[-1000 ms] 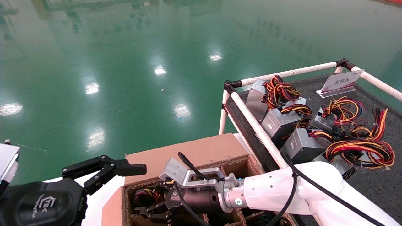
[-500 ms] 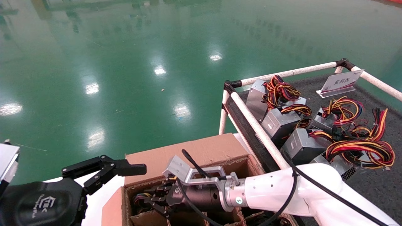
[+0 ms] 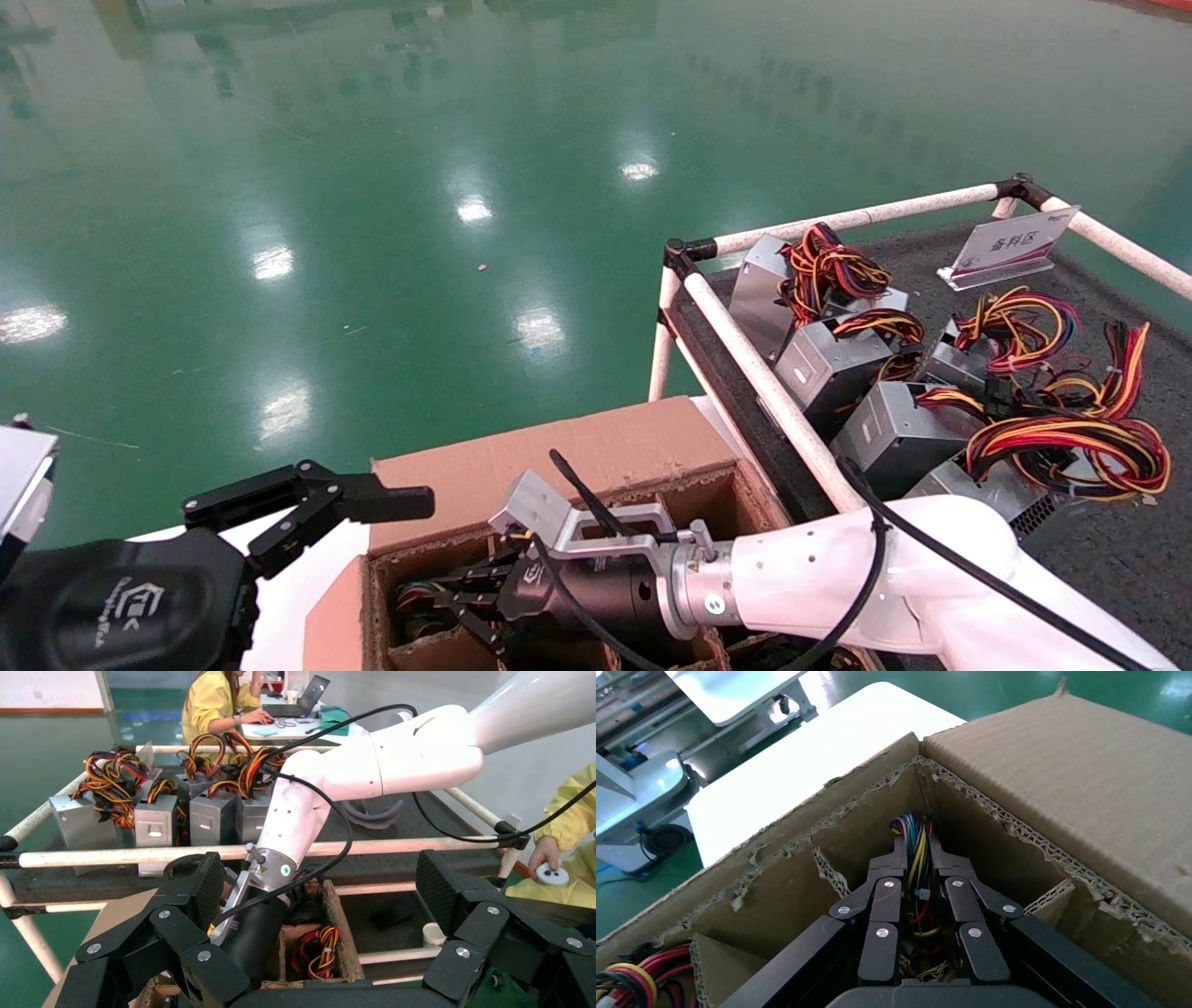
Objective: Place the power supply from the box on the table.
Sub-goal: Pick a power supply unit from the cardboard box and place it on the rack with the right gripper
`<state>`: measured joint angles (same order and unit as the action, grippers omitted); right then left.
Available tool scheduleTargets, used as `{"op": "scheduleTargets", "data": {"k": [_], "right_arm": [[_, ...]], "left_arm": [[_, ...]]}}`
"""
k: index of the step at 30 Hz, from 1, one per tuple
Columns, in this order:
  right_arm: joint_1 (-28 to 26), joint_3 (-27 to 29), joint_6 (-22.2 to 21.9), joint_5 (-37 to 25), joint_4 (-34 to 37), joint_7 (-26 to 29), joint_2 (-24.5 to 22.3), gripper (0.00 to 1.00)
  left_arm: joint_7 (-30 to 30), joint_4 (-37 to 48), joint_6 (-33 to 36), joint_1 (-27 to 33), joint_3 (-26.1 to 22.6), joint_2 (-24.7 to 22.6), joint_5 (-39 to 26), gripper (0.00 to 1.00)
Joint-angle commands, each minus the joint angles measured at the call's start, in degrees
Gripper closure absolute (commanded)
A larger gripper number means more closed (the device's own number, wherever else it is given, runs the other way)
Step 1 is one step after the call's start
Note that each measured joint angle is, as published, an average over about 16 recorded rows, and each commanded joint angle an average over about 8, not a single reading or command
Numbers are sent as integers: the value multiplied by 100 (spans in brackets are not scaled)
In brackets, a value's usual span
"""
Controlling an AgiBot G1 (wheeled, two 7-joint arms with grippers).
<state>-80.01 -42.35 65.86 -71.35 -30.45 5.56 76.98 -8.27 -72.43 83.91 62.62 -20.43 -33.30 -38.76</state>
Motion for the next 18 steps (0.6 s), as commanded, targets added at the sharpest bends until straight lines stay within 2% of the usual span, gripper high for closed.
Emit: {"op": "scheduleTargets", "data": {"k": [1, 18], "right_arm": [[-17, -20, 24, 63, 31, 6, 3, 100], [-279, 337, 376, 929, 31, 653, -271, 100]], "left_arm": [[0, 0, 0, 0, 0, 0, 0, 0], [1, 0, 0, 0, -1, 0, 1, 0]]}}
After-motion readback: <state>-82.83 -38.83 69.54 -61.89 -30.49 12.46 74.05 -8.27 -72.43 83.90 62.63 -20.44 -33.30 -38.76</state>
